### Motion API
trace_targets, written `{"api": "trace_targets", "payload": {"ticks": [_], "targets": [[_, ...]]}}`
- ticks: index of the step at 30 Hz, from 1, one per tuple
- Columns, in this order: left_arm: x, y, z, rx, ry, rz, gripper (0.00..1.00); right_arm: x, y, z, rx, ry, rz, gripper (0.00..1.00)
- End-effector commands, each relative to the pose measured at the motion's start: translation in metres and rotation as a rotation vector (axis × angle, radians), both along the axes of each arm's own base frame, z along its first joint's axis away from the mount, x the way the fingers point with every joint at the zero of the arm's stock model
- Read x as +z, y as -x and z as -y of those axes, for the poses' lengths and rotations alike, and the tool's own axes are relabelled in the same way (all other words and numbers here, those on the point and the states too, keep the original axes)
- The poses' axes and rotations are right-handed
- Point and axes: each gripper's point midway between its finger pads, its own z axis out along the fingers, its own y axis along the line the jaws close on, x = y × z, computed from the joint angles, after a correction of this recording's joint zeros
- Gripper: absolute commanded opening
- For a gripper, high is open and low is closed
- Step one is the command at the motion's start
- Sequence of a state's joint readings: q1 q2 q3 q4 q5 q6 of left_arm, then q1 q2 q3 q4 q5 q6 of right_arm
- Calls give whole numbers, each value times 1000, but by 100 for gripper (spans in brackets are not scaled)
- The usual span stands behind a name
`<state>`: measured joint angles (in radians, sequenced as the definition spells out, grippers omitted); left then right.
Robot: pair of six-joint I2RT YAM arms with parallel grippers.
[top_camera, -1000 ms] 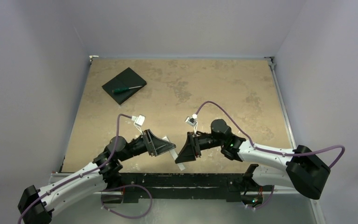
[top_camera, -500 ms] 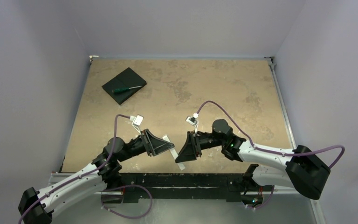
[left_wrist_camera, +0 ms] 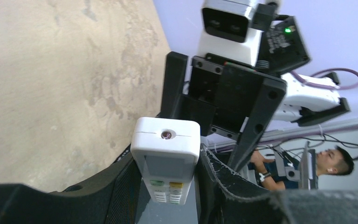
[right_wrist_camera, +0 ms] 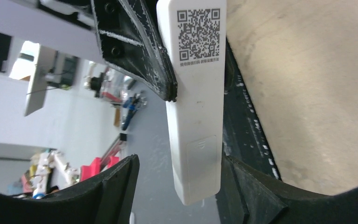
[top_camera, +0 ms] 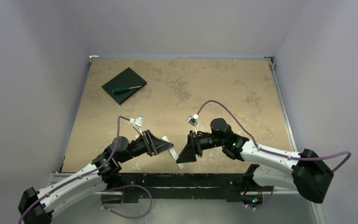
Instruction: Load the batteries into the remote control
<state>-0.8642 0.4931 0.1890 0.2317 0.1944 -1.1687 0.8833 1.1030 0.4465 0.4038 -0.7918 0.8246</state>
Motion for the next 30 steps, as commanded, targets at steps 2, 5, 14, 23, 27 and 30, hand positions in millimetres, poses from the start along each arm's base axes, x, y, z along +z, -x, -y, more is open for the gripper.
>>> {"api": "trace_targets", "payload": {"ticks": [2, 5, 14, 23, 27, 30], "targets": [[4, -18, -7, 110, -34, -47, 0, -1, -27, 1, -99, 120, 121, 74], [-2, -21, -10, 137, -67, -79, 0, -6, -39, 5, -163, 190, 142, 74], [-23, -27, -14, 189, -177, -184, 0, -24, -42, 1, -206, 300, 154, 74], [-36, -31, -26, 258, -250, -254, 0, -28, -33, -19, -191, 331, 186, 73], [-41, -30, -27, 265, -258, -278, 0, -30, -32, -28, -186, 336, 186, 72], [-44, -30, -27, 267, -260, -296, 0, -33, -34, -30, -193, 348, 187, 69]]}}
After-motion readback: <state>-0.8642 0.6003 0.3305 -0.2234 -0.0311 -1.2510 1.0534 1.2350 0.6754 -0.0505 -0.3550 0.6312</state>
